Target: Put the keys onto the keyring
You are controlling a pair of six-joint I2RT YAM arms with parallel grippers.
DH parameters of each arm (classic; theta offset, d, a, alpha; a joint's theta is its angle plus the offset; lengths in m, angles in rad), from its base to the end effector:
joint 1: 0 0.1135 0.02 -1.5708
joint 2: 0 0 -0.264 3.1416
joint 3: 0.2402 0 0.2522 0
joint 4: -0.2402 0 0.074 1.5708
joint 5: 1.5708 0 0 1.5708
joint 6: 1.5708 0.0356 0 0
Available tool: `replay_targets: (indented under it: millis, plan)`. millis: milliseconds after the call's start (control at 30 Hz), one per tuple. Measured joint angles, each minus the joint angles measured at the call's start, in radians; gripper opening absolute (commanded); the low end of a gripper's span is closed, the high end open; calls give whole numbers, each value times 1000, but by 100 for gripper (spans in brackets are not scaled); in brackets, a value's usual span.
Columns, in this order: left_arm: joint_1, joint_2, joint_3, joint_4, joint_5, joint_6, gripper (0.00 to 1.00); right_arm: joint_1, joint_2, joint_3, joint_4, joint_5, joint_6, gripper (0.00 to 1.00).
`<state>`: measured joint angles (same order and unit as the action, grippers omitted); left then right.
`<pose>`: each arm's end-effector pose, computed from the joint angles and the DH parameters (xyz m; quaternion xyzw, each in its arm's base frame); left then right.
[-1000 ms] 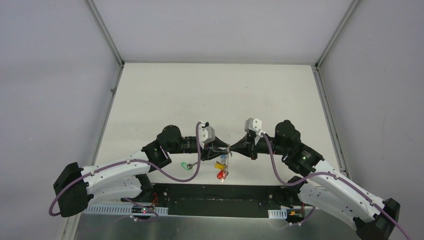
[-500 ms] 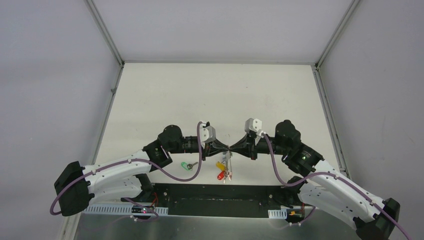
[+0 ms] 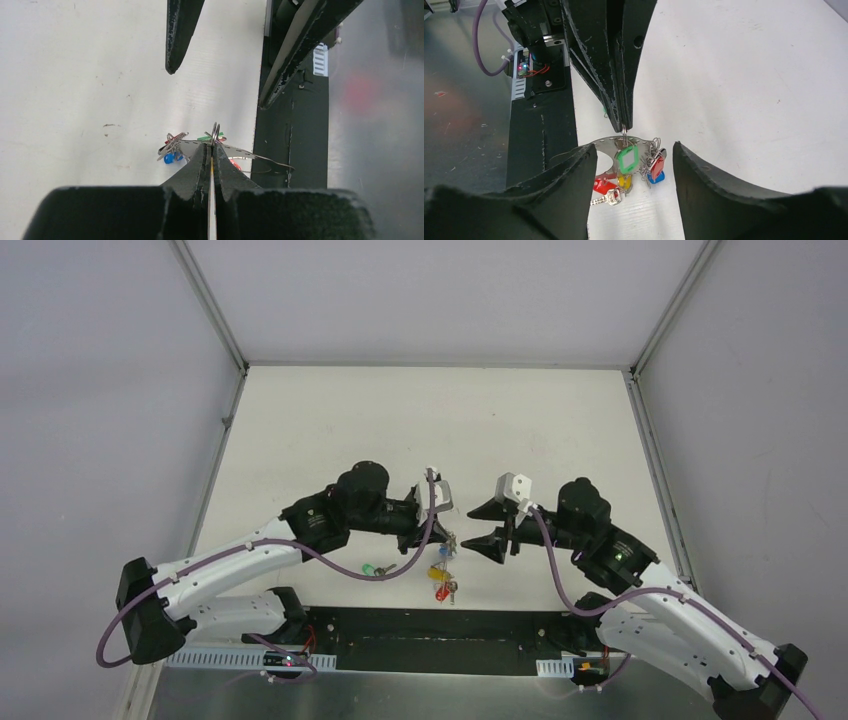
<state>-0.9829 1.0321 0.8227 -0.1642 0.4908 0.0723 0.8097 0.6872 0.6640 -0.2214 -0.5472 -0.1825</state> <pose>0.1162 -0.2047 0.3094 0.5217 0.6235 -0.4206 0.4027 0.0994 0.1312 0.3100 -0.5074 0.5881 0.3854 0.4981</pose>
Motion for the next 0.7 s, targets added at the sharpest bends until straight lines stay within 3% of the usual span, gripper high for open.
replay_targets:
  millis: [233, 400, 567, 700]
  plan:
    - [0, 99, 164, -276, 0, 52, 0, 0, 37, 16, -1, -18, -1, 46]
    - [0, 139, 208, -369, -1, 69, 0, 0, 73, 14, 22, -36, 17, 46]
    - [0, 135, 204, -379, -3, 70, 0, 0, 75, -4, 82, -44, 44, 49]
    - [0, 66, 97, -241, -14, 39, 0, 0, 70, -31, 114, -45, 61, 51]
